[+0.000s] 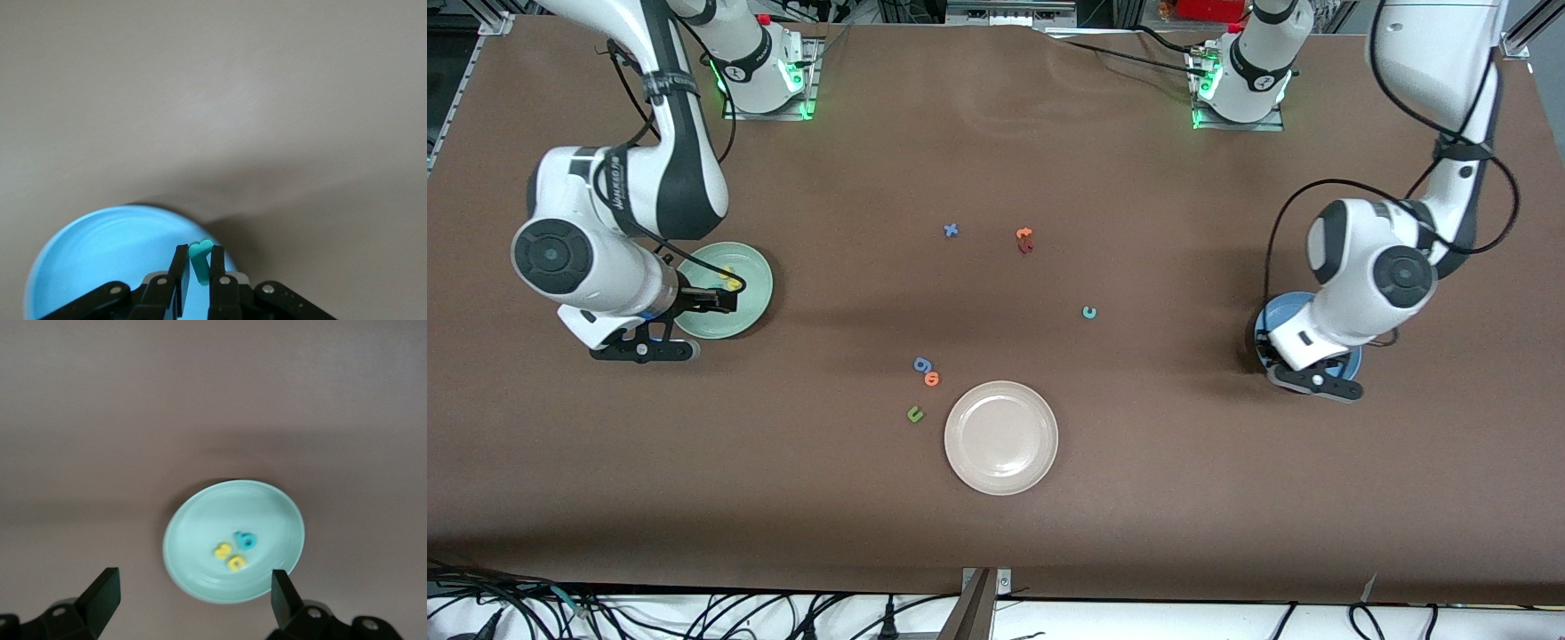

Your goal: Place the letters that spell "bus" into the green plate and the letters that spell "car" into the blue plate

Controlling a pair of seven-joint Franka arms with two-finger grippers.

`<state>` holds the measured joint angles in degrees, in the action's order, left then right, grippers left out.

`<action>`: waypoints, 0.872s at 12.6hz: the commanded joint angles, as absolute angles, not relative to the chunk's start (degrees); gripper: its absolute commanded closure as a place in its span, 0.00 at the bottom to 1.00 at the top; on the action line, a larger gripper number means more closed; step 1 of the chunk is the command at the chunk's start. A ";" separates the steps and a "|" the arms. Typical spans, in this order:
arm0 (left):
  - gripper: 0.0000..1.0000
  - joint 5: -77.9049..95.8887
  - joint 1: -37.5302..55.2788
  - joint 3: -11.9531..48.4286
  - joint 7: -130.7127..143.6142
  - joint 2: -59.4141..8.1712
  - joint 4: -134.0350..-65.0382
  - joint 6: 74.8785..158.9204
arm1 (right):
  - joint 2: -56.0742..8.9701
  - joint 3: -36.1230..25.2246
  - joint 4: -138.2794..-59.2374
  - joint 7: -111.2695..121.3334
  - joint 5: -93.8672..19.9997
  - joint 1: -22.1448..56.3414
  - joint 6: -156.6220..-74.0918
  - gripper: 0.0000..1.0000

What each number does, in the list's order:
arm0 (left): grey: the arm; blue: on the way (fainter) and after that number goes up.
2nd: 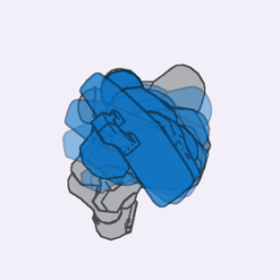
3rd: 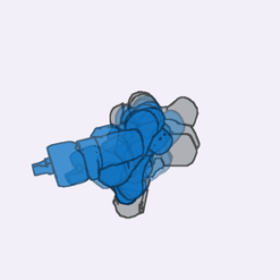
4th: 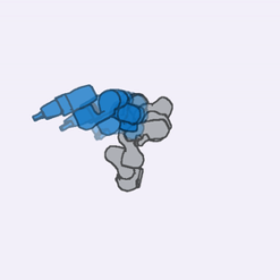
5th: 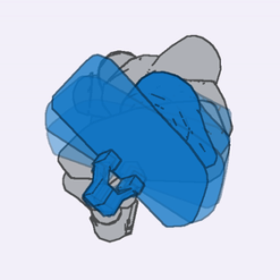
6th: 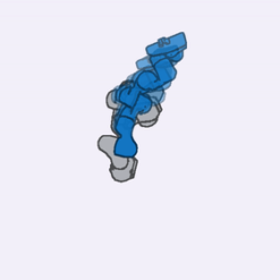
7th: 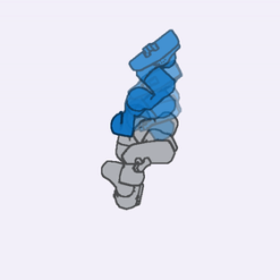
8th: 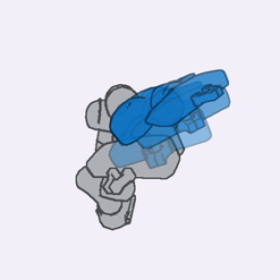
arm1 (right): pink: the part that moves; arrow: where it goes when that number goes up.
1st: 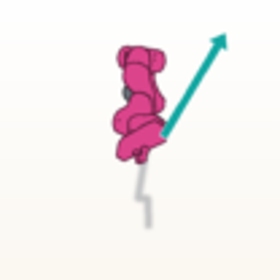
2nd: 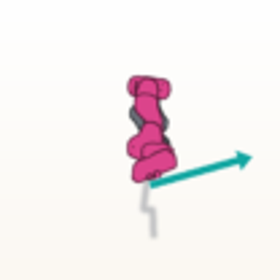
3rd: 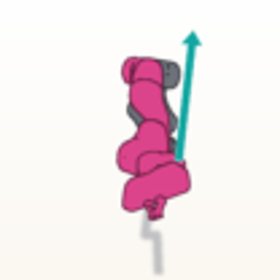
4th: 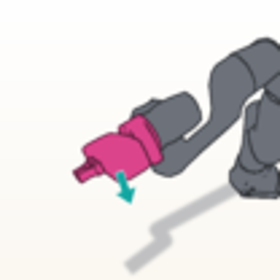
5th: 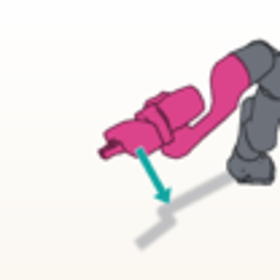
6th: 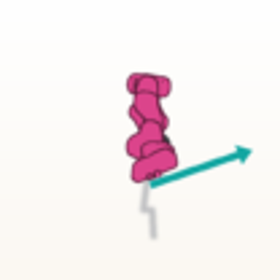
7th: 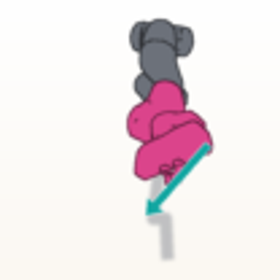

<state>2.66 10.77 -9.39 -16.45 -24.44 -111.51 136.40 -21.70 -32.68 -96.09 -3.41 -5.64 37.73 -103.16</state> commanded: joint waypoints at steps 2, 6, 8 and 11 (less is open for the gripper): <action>0.89 4.75 9.67 -12.65 -30.47 -23.81 -114.69 135.79 | -20.05 -32.96 -85.18 -1.49 -7.82 37.09 -93.09 0.00; 0.74 4.75 7.65 -12.83 -32.34 -25.31 -117.42 135.97 | -16.62 -33.40 -83.24 -1.49 -7.03 37.09 -88.43 0.00; 0.55 4.75 6.95 -12.92 -32.34 -25.40 -118.65 136.05 | -16.44 -34.10 -83.15 -1.32 -7.12 37.09 -87.71 0.00; 0.22 4.75 6.33 -12.92 -32.52 -25.40 -118.92 136.05 | -15.30 -33.76 -81.74 -1.41 -7.12 37.18 -86.67 0.00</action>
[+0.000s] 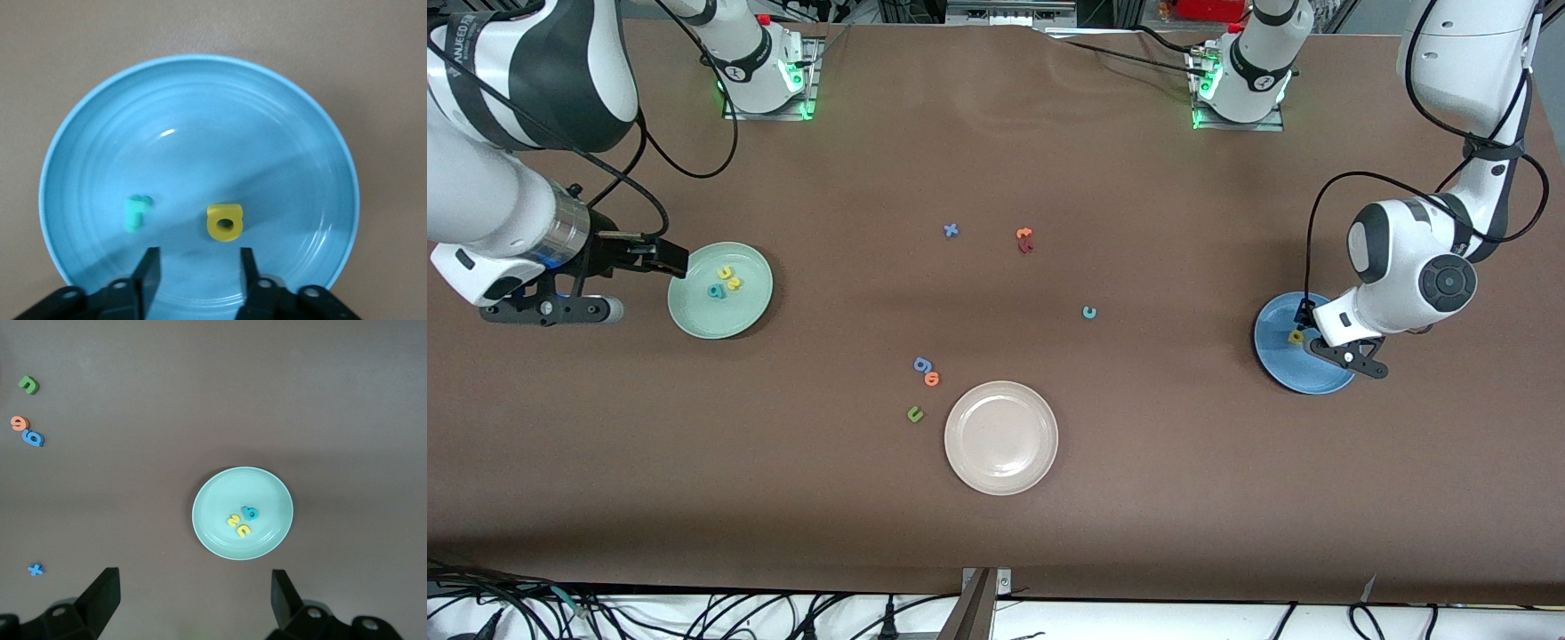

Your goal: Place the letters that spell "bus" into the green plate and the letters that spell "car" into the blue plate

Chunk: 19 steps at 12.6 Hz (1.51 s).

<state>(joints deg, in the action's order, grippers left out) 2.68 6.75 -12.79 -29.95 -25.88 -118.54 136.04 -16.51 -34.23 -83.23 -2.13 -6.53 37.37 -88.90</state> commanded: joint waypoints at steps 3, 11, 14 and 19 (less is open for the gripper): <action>0.06 4.75 7.20 -12.66 -32.08 -24.70 -118.39 135.88 | -14.77 -33.75 -81.74 -1.67 -6.77 37.18 -81.32 0.00; 0.11 5.19 15.37 -3.27 -10.41 -21.88 -116.37 135.79 | -13.28 -25.52 -80.69 -1.41 -5.98 30.09 -81.39 0.00; 0.11 5.10 18.01 1.39 2.51 -22.32 -116.28 135.88 | -11.61 -12.61 -80.68 -1.06 -1.69 19.46 -82.09 0.00; 0.10 5.01 24.08 3.42 14.92 -26.27 -114.79 137.46 | -3.27 -0.71 -86.48 -2.02 2.90 4.78 -85.50 0.00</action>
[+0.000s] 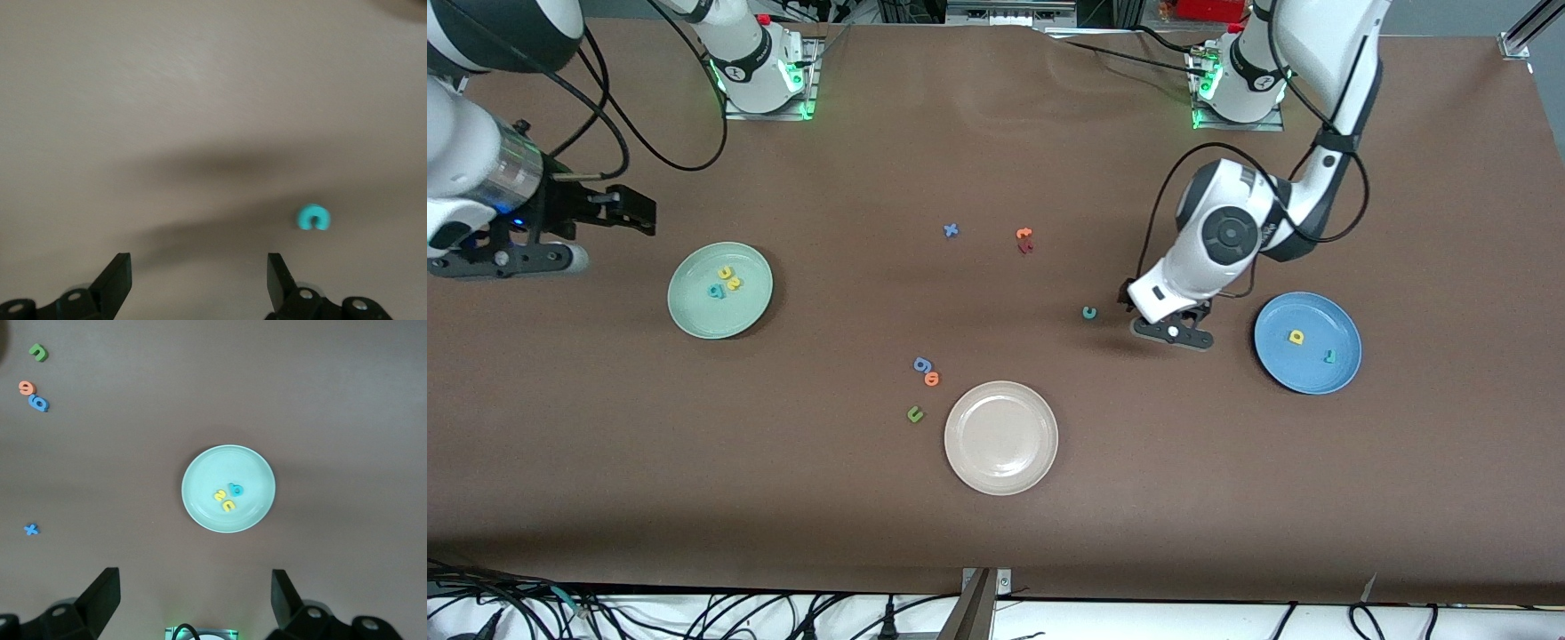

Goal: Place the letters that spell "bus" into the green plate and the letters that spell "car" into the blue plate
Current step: 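Reach and grasp the teal letter c with the left gripper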

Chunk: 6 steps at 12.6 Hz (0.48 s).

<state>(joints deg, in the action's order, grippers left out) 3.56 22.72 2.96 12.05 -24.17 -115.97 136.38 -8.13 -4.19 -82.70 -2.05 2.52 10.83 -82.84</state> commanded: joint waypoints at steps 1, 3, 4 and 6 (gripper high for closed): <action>0.10 5.01 24.60 3.69 17.38 -27.32 -114.70 138.68 | -0.99 0.17 -90.40 -1.67 2.81 3.01 -87.69 0.00; 0.10 4.75 26.18 4.04 21.17 -29.43 -114.70 143.24 | 4.64 2.71 -97.18 -1.06 1.24 -1.55 -90.52 0.00; 0.11 5.01 26.54 4.13 21.79 -30.31 -114.70 144.91 | 4.31 3.68 -97.29 -1.05 0.71 -3.32 -90.53 0.00; 0.15 4.84 26.98 4.13 25.82 -31.11 -114.70 146.94 | 4.13 3.69 -97.21 -1.40 -0.18 -3.43 -90.00 0.00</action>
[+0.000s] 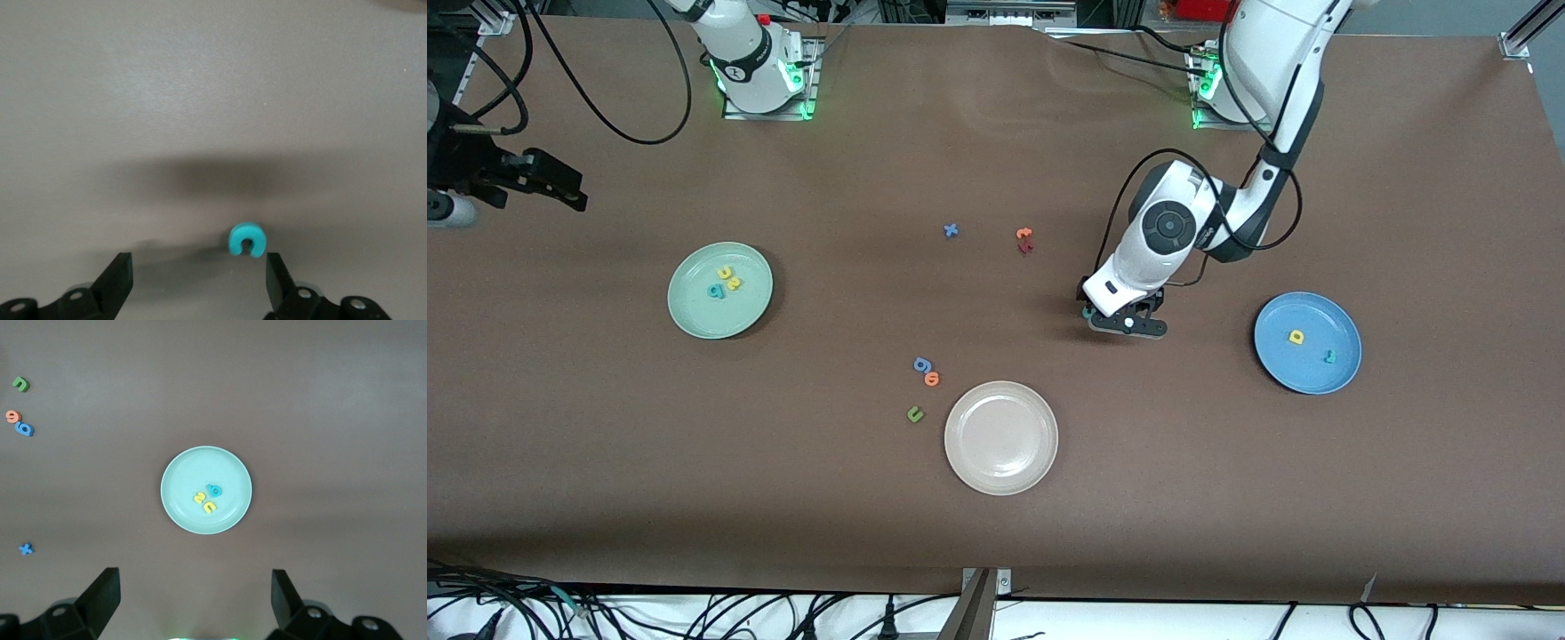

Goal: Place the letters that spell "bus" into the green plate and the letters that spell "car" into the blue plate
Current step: 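Reach and grasp the teal letter c with the left gripper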

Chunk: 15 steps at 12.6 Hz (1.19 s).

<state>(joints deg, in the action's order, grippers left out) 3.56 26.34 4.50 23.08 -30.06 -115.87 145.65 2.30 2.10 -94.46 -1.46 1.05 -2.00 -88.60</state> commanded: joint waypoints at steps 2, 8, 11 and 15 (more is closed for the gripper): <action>0.15 4.66 27.16 4.22 26.45 -31.64 -114.70 148.00 | 4.13 3.95 -97.03 -1.67 0.26 -3.25 -90.00 0.00; 0.22 4.40 29.09 4.31 29.00 -33.40 -113.55 149.59 | 1.76 3.43 -94.22 -1.58 0.97 -2.21 -89.74 0.00; 0.29 4.22 29.18 4.31 28.92 -33.92 -113.47 149.68 | 1.32 3.43 -93.78 -1.67 0.97 -2.02 -90.17 0.00; 0.36 4.13 29.09 4.22 28.92 -34.19 -112.33 149.76 | 0.88 3.51 -93.78 -1.76 0.97 -1.93 -90.00 0.00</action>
<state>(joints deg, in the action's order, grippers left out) 3.56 28.64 4.53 28.77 -33.08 -114.30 149.57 1.86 3.20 -95.18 -1.59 0.90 -2.00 -90.36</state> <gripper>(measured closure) 0.339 0.000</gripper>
